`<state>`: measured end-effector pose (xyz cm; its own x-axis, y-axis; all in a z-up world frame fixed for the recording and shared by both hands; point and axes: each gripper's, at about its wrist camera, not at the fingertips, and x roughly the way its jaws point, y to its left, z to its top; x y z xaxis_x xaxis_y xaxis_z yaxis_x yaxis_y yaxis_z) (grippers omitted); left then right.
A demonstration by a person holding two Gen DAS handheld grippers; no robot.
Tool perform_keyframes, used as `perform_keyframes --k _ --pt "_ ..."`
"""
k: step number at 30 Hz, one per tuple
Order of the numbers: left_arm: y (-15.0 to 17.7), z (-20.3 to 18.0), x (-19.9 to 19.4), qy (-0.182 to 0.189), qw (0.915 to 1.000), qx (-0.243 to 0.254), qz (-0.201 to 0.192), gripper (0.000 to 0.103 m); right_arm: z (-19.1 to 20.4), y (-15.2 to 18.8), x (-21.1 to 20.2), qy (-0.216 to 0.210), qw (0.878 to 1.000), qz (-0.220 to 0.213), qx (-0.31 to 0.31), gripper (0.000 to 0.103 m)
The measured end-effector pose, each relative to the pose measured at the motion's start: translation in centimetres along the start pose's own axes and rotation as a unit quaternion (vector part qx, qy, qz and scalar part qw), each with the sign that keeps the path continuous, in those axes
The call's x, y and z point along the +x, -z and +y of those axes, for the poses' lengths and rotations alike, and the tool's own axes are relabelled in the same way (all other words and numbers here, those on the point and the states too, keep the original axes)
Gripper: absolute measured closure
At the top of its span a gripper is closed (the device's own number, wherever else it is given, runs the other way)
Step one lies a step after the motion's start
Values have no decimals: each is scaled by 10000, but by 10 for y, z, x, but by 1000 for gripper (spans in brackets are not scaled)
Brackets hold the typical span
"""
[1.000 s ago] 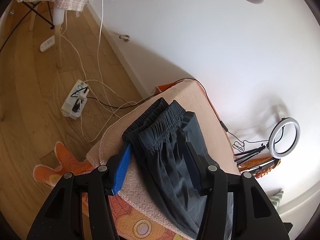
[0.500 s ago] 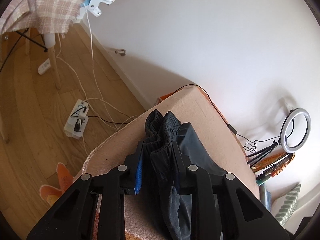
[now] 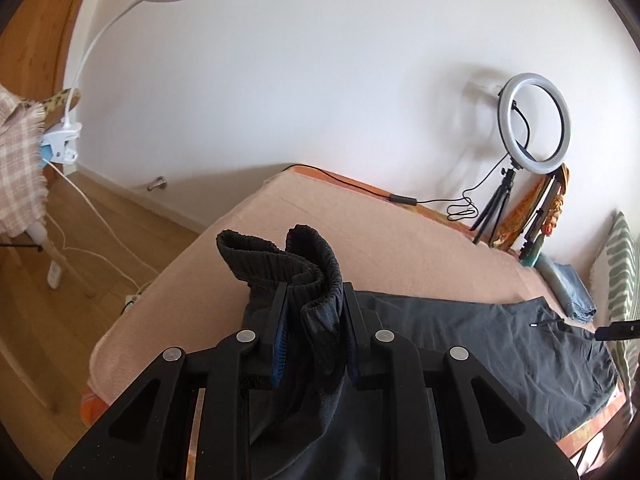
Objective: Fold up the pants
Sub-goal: 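Grasp the elastic waistband with the right gripper while the left gripper releases it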
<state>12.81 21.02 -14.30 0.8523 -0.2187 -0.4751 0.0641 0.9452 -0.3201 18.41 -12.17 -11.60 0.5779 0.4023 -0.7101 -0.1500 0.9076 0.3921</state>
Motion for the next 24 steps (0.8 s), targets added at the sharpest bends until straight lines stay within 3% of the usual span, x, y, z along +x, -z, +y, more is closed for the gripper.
perform_keyframes --k 5,10,17,24 --pt "21 -59 10 453 9967 605 281 82 18 -15 48 -812 9953 450 273 51" --pt "57 -118 23 835 9850 1374 630 82 25 -21 105 -1426 9822 947 776 49" --pt "88 -163 18 949 9692 2209 537 82 18 -17 161 -1488 9687 1576 1208 46" --pt "116 -199 12 860 9440 3153 450 79 13 -21 173 -1568 9639 1637 1397 43"
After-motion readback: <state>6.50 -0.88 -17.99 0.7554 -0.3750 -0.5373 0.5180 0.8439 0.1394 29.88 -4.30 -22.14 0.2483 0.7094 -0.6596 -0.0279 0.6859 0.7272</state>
